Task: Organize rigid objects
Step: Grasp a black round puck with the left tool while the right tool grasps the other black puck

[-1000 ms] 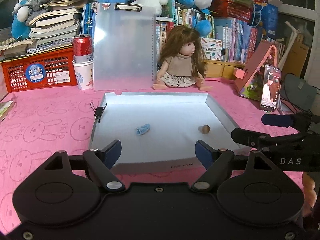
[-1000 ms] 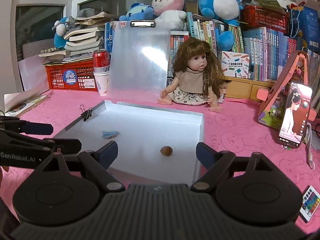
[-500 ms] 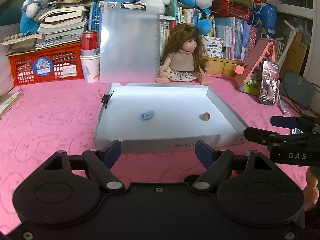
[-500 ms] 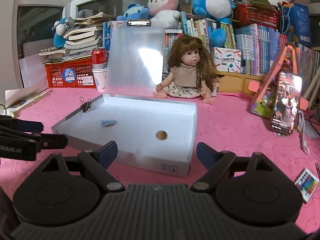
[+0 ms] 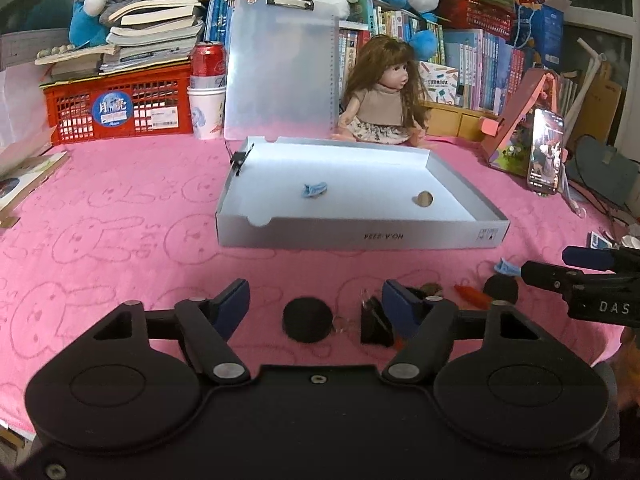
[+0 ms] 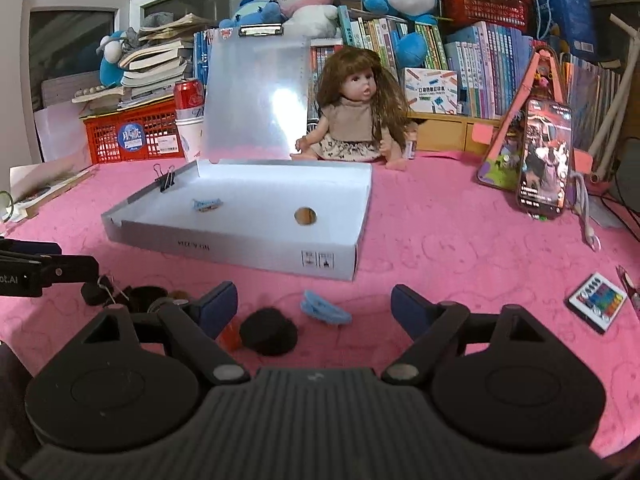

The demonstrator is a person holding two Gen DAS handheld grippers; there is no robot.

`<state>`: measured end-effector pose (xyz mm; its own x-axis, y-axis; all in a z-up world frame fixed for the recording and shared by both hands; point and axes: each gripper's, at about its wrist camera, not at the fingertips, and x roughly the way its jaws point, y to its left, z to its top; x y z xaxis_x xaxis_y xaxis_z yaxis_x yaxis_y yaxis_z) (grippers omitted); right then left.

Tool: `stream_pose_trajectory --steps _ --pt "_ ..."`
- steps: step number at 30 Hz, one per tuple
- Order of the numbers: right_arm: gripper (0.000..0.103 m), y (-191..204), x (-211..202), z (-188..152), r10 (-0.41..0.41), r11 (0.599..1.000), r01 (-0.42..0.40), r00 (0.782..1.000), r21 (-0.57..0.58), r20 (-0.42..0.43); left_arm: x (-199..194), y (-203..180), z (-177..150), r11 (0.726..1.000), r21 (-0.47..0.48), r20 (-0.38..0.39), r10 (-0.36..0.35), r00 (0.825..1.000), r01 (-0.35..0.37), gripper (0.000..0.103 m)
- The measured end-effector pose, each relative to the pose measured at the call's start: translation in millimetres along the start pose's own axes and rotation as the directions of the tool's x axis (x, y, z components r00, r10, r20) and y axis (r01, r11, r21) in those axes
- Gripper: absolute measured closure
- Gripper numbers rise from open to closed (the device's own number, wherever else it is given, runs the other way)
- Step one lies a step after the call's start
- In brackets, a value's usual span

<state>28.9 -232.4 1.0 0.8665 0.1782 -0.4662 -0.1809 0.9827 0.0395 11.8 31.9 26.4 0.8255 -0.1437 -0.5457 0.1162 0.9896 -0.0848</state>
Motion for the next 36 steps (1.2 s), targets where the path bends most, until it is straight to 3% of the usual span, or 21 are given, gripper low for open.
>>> stream_pose_trajectory --steps 6,8,11,14,28,36 --pt "0.032 3 0 -11 -0.005 1.0 0.004 1.0 -0.026 -0.025 -1 -1 -9 1.0 0.018 -0.005 0.004 1.0 -0.004 0.047" --pt "0.042 5 1 -13 -0.002 0.999 0.001 0.999 -0.037 -0.034 3 -1 -10 1.0 0.021 -0.009 0.013 1.0 -0.013 0.05" --pt "0.053 8 3 -17 -0.002 0.999 0.0 0.999 -0.051 -0.048 8 -1 -12 0.999 0.025 -0.008 0.033 0.999 -0.033 0.052" --pt "0.057 10 6 -19 0.011 0.998 -0.014 0.998 -0.056 -0.054 12 -1 -13 0.999 0.026 -0.007 0.043 0.999 -0.043 0.052" --pt "0.058 35 15 -16 0.031 0.986 -0.035 0.999 -0.161 -0.03 27 -4 -19 0.997 0.036 -0.017 0.064 0.998 -0.064 0.053" --pt "0.059 39 25 -15 0.04 0.98 -0.047 0.998 -0.193 -0.044 30 -7 -19 0.998 0.04 0.0 0.052 0.999 -0.052 0.072"
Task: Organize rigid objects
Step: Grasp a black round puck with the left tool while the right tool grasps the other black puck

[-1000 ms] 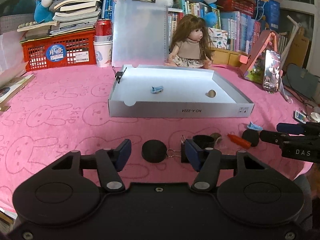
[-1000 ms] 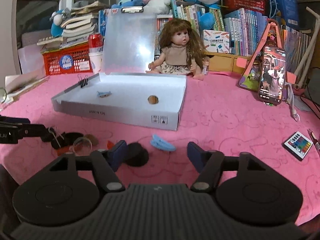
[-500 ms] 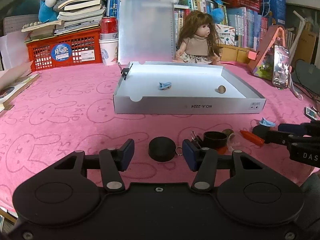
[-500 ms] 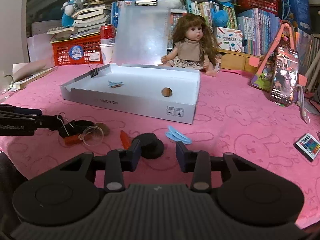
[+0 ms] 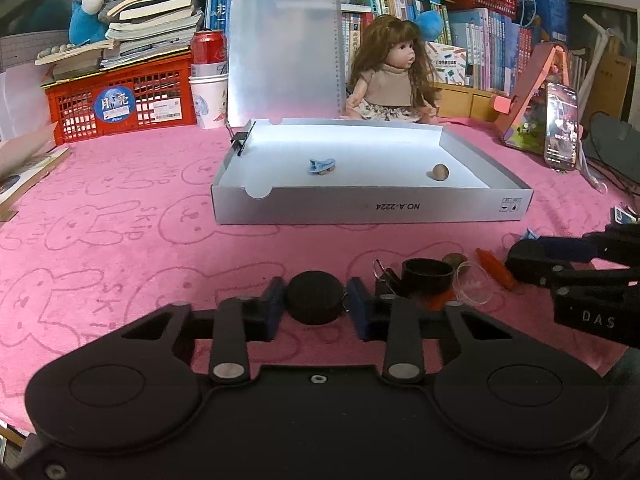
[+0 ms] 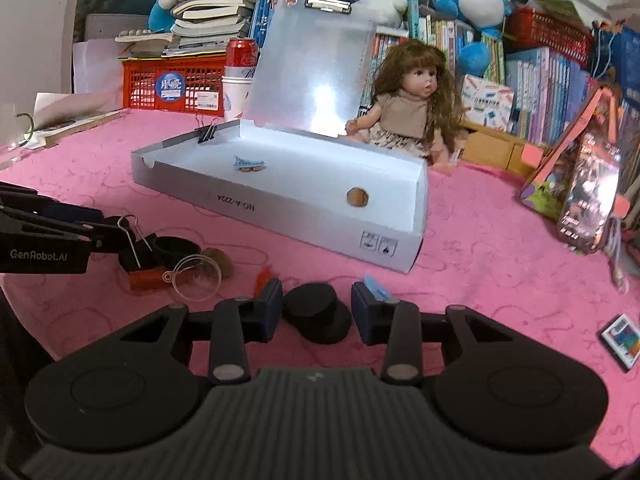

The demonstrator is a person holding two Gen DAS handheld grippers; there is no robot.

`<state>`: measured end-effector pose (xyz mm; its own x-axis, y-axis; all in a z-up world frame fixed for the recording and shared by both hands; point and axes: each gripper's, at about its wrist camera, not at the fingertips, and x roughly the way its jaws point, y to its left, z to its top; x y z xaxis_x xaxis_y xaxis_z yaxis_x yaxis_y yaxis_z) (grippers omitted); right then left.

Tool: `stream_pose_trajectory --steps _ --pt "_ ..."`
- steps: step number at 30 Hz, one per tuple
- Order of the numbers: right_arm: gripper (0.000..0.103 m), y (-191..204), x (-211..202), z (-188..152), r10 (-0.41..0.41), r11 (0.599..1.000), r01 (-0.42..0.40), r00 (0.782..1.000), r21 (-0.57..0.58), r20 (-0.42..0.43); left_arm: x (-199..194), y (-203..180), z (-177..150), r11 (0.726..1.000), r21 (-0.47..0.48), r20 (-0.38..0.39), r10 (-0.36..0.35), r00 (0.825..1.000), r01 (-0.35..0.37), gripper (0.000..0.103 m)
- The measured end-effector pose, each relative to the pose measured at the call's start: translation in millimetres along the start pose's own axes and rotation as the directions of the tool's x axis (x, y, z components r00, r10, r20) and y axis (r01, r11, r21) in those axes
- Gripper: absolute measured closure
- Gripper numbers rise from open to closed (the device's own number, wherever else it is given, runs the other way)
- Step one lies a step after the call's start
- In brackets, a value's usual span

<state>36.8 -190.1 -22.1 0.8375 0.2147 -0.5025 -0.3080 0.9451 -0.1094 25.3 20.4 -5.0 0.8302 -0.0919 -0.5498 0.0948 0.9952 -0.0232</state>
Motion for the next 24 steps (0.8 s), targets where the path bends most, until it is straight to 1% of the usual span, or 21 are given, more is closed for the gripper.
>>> stream_pose_trajectory --steps 3,5,7,10,13,15,17,20,24 --pt "0.062 0 2 -2 0.01 1.0 -0.01 1.0 0.002 -0.003 0 0 0 1.0 -0.001 0.001 0.001 1.0 -0.001 0.073" --pt "0.07 3 2 -2 0.013 1.0 -0.013 1.0 -0.011 0.002 0 0 0 1.0 -0.007 0.001 -0.002 1.0 0.002 0.073" --pt "0.074 4 1 -1 0.017 1.0 -0.017 1.0 -0.016 0.009 -2 0 1 1.0 -0.007 0.002 -0.004 1.0 0.004 0.073" --pt "0.075 5 2 0 0.017 1.0 -0.017 1.0 -0.011 0.012 -4 0 1 1.0 -0.008 0.009 -0.004 1.0 0.004 0.073" --pt "0.069 3 3 1 0.007 1.0 -0.007 1.0 0.007 0.013 -6 1 3 1.0 -0.011 0.015 -0.006 1.0 0.006 0.073" --pt "0.069 2 1 2 -0.005 1.0 0.005 1.0 0.012 0.023 -7 2 3 1.0 -0.013 0.015 -0.006 1.0 0.006 0.073" --pt "0.056 1 -1 2 -0.028 1.0 0.028 0.999 0.005 0.03 -7 2 3 1.0 -0.016 0.015 -0.005 1.0 0.006 0.073" --pt "0.055 -1 -3 2 -0.054 0.998 0.055 0.998 -0.012 0.035 -7 2 3 1.0 -0.017 0.013 -0.005 1.0 0.005 0.073" --pt "0.055 -1 -8 0 -0.021 0.999 0.023 0.999 -0.042 0.041 -6 1 3 1.0 -0.013 0.011 -0.006 1.0 0.006 0.073"
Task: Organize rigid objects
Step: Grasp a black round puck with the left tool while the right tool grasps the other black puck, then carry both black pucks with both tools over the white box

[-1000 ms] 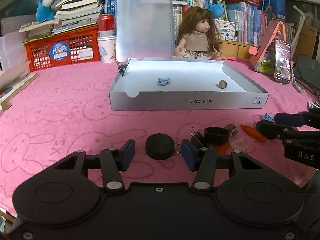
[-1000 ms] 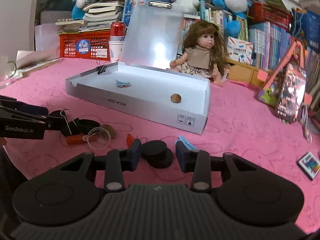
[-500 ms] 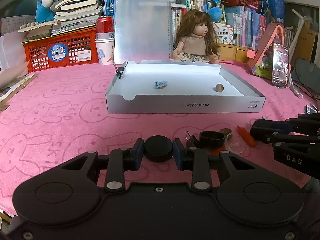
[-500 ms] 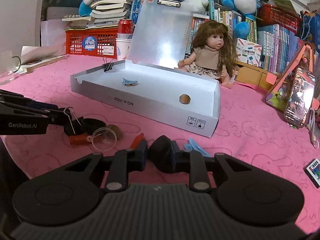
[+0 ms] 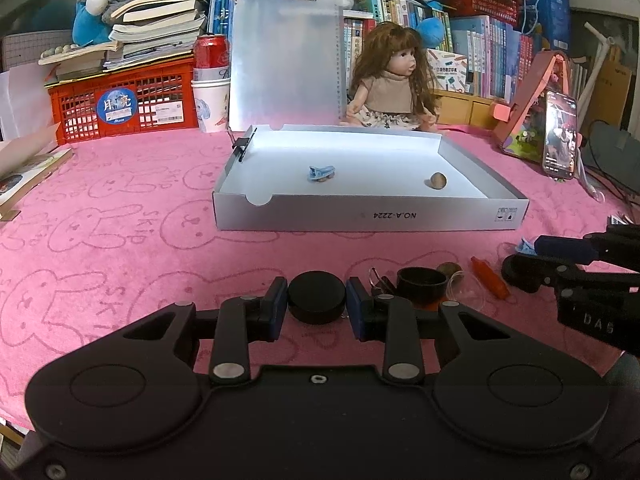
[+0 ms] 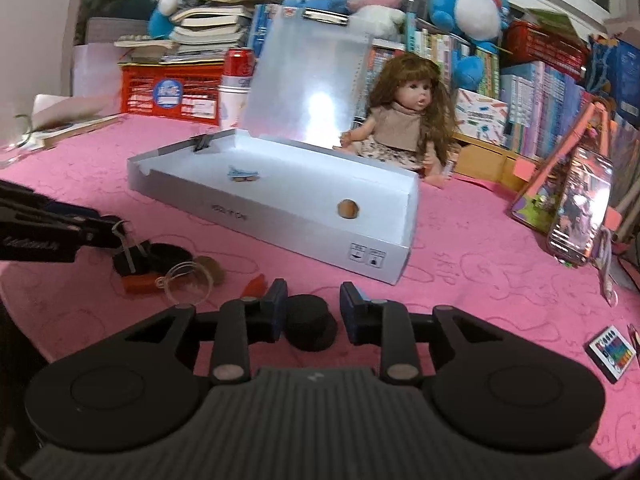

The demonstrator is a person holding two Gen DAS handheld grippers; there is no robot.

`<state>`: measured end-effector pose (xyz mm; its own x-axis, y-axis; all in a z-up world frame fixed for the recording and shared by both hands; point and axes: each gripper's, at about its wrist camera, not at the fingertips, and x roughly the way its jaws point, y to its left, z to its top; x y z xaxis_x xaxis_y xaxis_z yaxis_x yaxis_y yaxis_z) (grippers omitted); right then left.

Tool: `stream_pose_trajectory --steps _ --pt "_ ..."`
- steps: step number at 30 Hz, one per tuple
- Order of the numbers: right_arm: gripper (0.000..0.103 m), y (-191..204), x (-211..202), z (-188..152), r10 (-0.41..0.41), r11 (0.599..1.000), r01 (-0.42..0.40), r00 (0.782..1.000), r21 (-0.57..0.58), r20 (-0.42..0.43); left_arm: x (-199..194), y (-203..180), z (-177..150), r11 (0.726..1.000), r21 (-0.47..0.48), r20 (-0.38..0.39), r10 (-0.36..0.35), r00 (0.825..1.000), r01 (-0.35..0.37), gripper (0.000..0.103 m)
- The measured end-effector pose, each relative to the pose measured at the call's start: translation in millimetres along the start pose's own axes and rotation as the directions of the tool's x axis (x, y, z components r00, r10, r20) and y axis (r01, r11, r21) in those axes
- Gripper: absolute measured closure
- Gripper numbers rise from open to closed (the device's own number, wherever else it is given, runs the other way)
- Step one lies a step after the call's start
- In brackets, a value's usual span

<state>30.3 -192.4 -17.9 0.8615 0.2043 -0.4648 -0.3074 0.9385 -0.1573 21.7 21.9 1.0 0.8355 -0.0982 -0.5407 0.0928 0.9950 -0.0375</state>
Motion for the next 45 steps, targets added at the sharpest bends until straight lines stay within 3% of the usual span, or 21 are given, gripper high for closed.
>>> stream_pose_trajectory --steps 16,17,18,32,45 --pt "0.045 8 17 -1 0.019 1.0 -0.019 0.999 -0.016 -0.035 1 -1 1 1.0 -0.003 -0.005 -0.002 1.0 0.002 0.073" --pt "0.06 7 17 -1 0.021 1.0 -0.021 0.999 -0.006 -0.037 1 -2 1 1.0 -0.004 -0.006 -0.002 1.0 0.002 0.073" --pt "0.066 6 17 0 0.024 1.0 -0.024 0.999 0.006 -0.037 2 -2 1 1.0 -0.005 -0.007 -0.003 1.0 0.003 0.073" --pt "0.066 -3 12 12 0.027 0.997 -0.026 0.999 0.068 -0.018 4 -1 15 0.999 -0.037 -0.017 -0.016 1.0 0.016 0.073" --pt "0.066 -21 20 50 0.029 0.985 -0.03 1.0 0.167 0.005 17 -8 72 0.998 -0.044 -0.026 -0.04 0.999 0.039 0.073"
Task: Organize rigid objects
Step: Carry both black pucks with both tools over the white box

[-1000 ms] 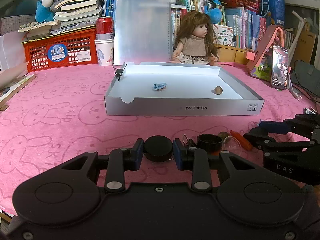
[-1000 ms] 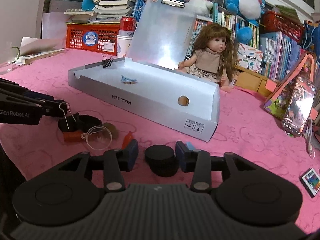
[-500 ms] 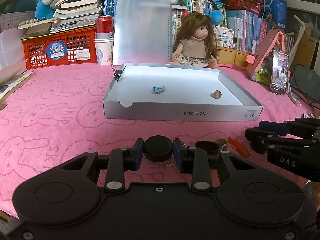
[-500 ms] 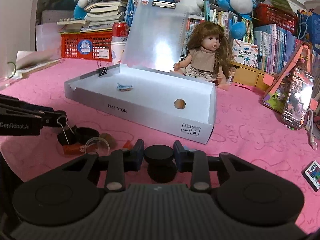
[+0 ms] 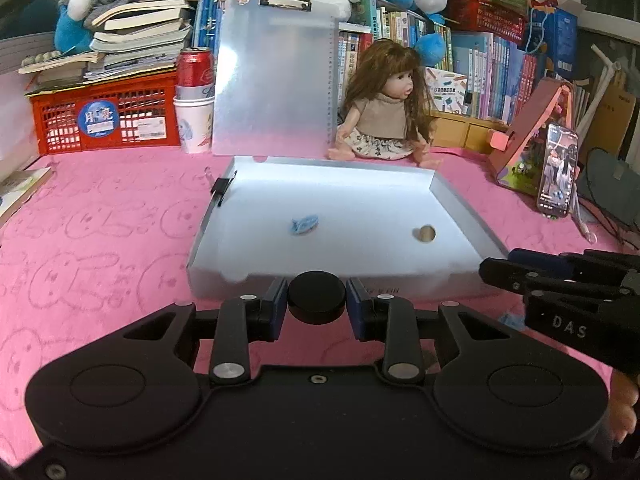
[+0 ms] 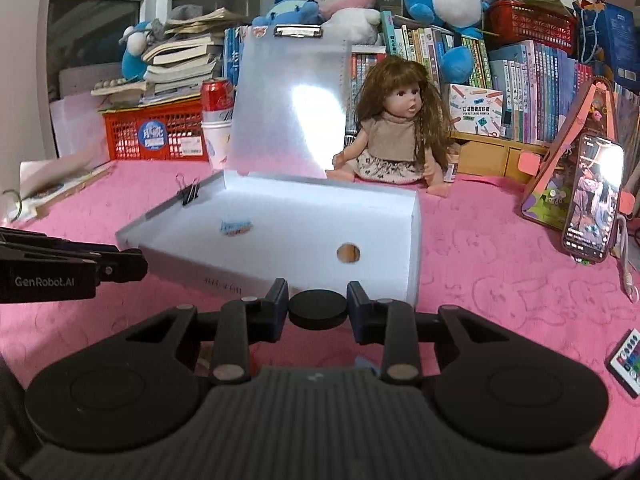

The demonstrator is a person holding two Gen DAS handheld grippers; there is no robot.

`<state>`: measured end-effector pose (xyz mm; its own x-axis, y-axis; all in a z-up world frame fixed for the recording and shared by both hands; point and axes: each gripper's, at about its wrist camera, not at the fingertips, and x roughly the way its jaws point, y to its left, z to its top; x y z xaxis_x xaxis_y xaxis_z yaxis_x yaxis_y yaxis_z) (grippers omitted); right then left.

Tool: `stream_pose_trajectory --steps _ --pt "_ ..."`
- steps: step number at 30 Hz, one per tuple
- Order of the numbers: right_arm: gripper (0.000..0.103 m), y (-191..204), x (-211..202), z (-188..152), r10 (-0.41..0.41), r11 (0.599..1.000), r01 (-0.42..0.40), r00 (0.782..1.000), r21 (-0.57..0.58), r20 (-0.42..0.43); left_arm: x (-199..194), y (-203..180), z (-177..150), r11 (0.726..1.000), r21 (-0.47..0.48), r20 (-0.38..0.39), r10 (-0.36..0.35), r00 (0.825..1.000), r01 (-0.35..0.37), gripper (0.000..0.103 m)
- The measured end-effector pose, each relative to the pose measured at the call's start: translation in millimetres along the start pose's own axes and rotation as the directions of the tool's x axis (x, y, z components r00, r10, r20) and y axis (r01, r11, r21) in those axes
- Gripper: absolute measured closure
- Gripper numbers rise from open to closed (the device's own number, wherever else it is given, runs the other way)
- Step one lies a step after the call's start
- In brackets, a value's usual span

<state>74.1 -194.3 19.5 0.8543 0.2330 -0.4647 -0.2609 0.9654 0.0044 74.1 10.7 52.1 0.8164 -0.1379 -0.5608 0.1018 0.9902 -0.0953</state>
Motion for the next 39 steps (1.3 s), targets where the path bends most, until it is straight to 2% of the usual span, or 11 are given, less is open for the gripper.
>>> stream_pose_trajectory --steps 9,16,27,32,39 --pt "0.066 -3 20 30 0.01 0.999 -0.01 1.0 0.03 -0.004 26 -10 38 1.0 -0.012 -0.027 -0.023 0.999 0.022 0.073" --pt "0.066 -8 40 42 0.018 0.998 -0.016 0.999 0.065 -0.029 46 -10 52 1.0 -0.016 -0.049 -0.021 0.999 0.02 0.073" --pt "0.066 -21 75 63 0.014 0.994 -0.005 0.996 0.111 -0.083 91 0 79 0.999 -0.033 -0.096 -0.022 0.995 0.019 0.073" --pt "0.066 -32 96 78 0.007 0.991 0.009 0.994 0.137 -0.112 117 9 95 0.997 -0.067 -0.146 -0.048 0.988 0.039 0.073" --pt "0.066 -41 127 92 -0.009 0.988 0.032 0.989 0.149 -0.151 152 20 103 0.993 -0.113 -0.187 -0.044 0.981 0.023 0.073"
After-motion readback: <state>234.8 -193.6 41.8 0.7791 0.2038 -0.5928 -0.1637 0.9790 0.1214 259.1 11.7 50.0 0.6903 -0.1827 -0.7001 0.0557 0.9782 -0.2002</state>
